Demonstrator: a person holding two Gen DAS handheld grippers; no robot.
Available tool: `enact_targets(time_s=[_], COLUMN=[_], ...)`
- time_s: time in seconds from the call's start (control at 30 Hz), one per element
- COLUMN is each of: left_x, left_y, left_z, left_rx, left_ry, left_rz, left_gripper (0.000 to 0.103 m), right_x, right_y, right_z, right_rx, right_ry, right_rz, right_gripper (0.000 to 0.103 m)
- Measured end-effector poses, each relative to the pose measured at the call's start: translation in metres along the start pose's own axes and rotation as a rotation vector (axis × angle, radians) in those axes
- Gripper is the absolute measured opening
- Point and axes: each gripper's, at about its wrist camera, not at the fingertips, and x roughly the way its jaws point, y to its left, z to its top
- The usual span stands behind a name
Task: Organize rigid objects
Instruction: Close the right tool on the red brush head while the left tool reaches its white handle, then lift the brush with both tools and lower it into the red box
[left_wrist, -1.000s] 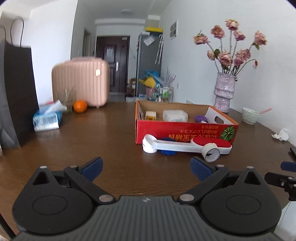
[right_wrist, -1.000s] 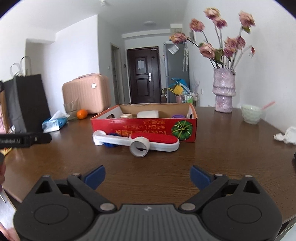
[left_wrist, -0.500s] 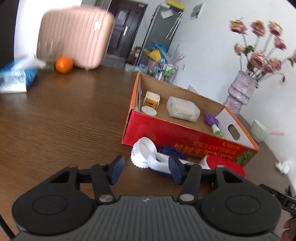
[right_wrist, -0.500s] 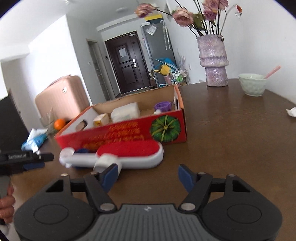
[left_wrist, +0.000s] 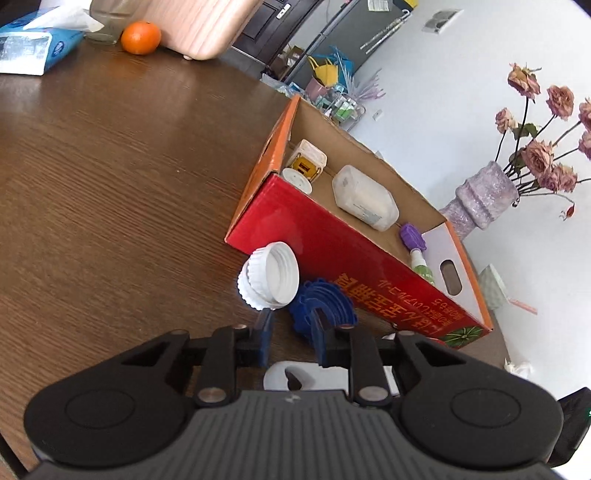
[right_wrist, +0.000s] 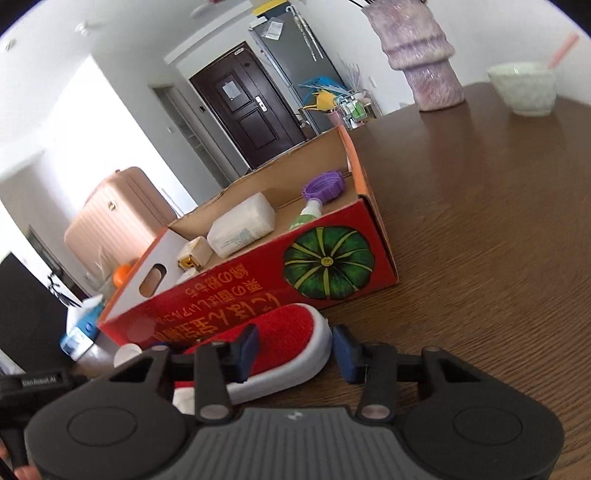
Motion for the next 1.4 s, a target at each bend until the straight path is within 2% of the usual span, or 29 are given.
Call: enact_targets(time_s=[0.03, 0.1, 0.23, 0.33, 0.4, 0.5, 0.7, 0.83, 0.9, 0.97, 1.1, 1.2, 1.27, 1.4], left_x=[-0.002, -0.010, -0.022, -0.021, -0.018, -0.019, -0.019, -0.016, -0.011, -0.013, -0.017, -0.025, -0.035, -0.071], left_y=[-0.001, -0.002, -0.003, -0.004, -0.003, -0.004, -0.005, -0.002, -0.002, -0.004, -0.005, -0.016, -0.027, -0.041], left_z=[-0.001, -0.005, -0.016, -0.019, -0.020, -0.022, -0.023, -0.018, -0.020, -0.024, -0.027, -0.029, -0.030, -0.032], left_rx=[0.015, 0.034, 0.055, 0.060, 0.056, 0.056, 0.095, 0.084, 0.085, 0.100, 0.099, 0.127, 0.165, 0.215], left_ry=[-0.002, 0.000, -0.004, -0.003, -0.001, 0.005, -0.028, -0.032, -0.020, -0.049, -0.057, -0.128, -0.176, -0.256], left_rz=[0.003, -0.006, -0.019, 0.006, -0.003, -0.002, -0.006, -0.009, 0.008, 0.010, 0.014, 0.031, 0.036, -0.011], left_gripper=[0.027, 0.040, 0.044, 0.042, 0.033, 0.032, 0.023, 0.023, 0.017, 0.017, 0.016, 0.016, 0.016, 0.016], right_x=[0.000, 0.000, -0.002, -0.003, -0.005, -0.006, -0.007, -0.008, -0.008, -0.009, -0.011, -0.013, -0.023, -0.052], right_y=[0.000, 0.001, 0.002, 0.002, 0.003, 0.003, 0.000, -0.001, -0.001, 0.000, 0.004, 0.009, 0.012, 0.024], right_z=[0.000, -0.001, -0.005, -0.005, -0.006, -0.007, -0.008, -0.008, -0.009, -0.010, -0.011, -0.012, -0.014, -0.005], right_rx=[-0.003, -0.010, -0.036, -0.041, -0.060, -0.086, -0.079, -0.079, -0.077, -0.077, -0.089, -0.110, -0.124, -0.144], right_ry=[-0.002, -0.003, -0.013, -0.020, -0.022, -0.030, -0.034, -0.034, -0.037, -0.041, -0.043, -0.062, -0.131, -0.185], right_rz=[0.002, 0.001, -0.001, -0.003, -0.007, 0.001, 0.012, 0.015, 0.014, 0.012, -0.005, -0.013, 0.012, 0.042], right_gripper=[0.043, 0.043, 0.042, 0.042, 0.042, 0.042, 0.043, 0.043, 0.043, 0.043, 0.042, 0.042, 0.042, 0.042])
